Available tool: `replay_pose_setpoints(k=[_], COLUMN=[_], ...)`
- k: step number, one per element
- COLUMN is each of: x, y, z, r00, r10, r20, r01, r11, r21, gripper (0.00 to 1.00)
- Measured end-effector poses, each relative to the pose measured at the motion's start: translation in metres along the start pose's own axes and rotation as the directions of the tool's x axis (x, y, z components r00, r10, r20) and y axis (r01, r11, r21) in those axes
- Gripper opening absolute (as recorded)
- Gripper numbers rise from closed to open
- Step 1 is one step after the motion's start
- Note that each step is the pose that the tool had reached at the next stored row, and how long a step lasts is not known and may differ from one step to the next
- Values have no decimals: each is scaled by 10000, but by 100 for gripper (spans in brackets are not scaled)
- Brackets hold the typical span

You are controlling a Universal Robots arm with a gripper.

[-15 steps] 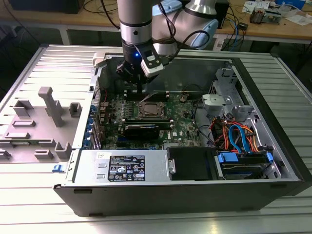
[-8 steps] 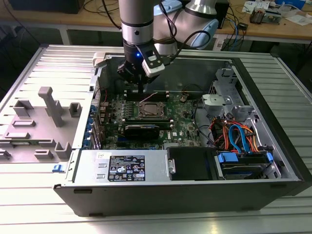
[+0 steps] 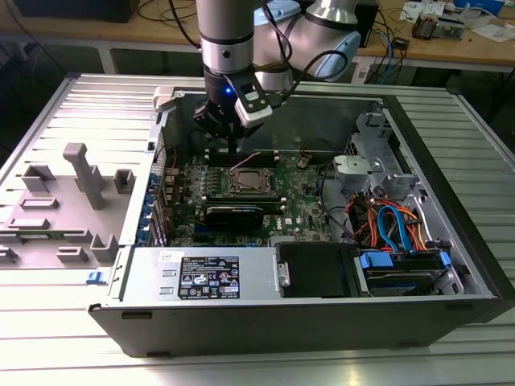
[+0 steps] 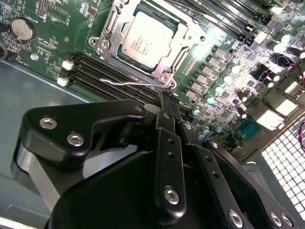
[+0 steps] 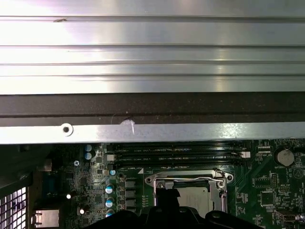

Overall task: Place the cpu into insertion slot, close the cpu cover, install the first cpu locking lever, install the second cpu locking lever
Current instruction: 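Install the first cpu locking lever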

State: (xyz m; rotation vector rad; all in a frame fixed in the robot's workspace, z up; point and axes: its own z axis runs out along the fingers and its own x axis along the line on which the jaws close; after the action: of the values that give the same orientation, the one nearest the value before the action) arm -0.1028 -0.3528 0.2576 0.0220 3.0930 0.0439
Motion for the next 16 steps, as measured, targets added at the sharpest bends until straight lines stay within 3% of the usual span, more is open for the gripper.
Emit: replay_pose_setpoints(k=[3,11,14,16], x=[-6,-102,-119,-125], y=[-1,22,26,28], z=[19,179,189,193], r00=[10000,10000,9999,9997], r10=[-3,-1,-96,-207], r20=[1,-4,-90,-99], r01=[3,1,96,207], r11=[10000,10000,10000,9998], r21=[-1,7,20,14], gripper=[11,11,11,11])
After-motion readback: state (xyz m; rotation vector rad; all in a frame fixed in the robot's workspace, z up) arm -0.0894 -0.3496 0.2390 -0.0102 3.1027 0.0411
